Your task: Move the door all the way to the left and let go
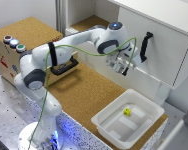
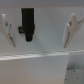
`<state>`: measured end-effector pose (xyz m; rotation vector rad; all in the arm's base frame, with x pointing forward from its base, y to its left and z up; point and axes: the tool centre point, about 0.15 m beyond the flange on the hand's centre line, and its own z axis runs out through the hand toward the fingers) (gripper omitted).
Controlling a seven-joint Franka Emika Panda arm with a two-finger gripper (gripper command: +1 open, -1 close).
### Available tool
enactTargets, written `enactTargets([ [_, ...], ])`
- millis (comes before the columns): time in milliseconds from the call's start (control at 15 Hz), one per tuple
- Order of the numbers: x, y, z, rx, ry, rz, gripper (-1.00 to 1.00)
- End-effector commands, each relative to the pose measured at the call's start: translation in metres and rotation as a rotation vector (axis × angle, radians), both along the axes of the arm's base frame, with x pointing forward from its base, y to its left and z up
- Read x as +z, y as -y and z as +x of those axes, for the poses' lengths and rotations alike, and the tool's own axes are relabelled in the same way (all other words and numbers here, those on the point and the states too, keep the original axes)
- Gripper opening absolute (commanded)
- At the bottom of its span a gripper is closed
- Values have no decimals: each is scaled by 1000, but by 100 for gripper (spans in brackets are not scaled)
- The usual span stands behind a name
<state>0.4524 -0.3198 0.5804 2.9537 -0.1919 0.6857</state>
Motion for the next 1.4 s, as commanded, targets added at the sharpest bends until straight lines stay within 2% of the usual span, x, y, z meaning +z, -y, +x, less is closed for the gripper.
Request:
enactTargets([
  [0,19,13,54,84,-95,145,100],
  [133,20,2,60,87,-54,109,100],
  [1333,20,2,60,87,-54,109,100],
])
